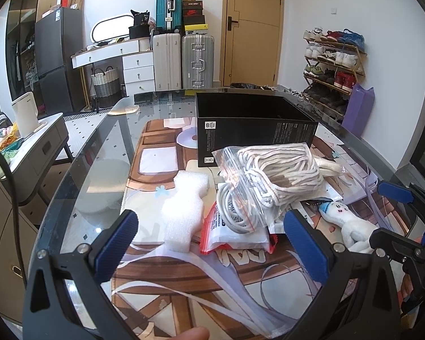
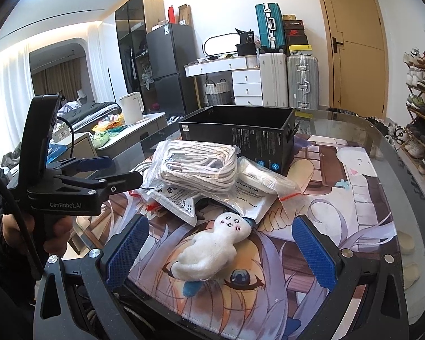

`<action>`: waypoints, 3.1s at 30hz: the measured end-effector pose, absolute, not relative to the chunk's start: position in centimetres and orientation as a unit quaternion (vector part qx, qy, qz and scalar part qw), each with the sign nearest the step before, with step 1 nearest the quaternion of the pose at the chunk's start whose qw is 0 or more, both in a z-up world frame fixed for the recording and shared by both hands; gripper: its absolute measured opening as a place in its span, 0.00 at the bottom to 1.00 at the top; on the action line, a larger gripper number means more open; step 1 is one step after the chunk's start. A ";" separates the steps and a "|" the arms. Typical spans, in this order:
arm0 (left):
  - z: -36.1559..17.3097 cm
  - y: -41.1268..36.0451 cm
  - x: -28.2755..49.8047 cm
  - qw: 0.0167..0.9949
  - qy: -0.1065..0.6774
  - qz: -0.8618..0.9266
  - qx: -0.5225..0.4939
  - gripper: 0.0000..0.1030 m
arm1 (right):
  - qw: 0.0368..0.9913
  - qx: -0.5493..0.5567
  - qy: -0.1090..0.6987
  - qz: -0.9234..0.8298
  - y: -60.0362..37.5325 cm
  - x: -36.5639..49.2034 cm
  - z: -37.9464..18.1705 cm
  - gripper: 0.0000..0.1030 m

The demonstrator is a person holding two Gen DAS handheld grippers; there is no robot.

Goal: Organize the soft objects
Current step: 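Move both tools toward the items beside the black box, then close the right gripper around the white plush doll, then grasp the white foam block with the left gripper while the right holds the doll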

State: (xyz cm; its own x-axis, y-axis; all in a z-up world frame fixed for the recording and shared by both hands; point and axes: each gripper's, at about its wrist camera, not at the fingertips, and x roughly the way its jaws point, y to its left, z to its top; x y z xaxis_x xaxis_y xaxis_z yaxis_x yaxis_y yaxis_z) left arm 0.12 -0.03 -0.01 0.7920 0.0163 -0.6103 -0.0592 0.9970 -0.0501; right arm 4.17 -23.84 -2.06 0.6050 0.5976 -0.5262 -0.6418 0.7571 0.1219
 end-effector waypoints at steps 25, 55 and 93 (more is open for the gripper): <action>0.1 0.8 0.0 0.946 0.319 0.023 -0.043 1.00 | 0.891 -0.055 0.301 0.336 -22.5 4.5 -3.0 1.00; -1.1 2.1 0.7 0.941 0.333 0.034 -0.043 1.00 | 0.864 -0.036 0.360 0.350 -22.0 5.6 -4.9 0.61; -1.4 6.0 1.8 0.931 0.351 0.074 -0.062 1.00 | 0.887 -0.028 0.292 0.357 -24.2 3.6 -2.2 0.34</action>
State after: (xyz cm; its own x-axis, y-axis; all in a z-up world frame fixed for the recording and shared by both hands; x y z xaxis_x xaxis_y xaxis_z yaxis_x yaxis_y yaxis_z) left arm 1.83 6.04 -1.39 0.7428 0.0951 -0.6627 -0.1823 0.9812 -0.0636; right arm 3.63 -24.15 -2.17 0.5751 0.6167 -0.5375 -0.6494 0.7437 0.1585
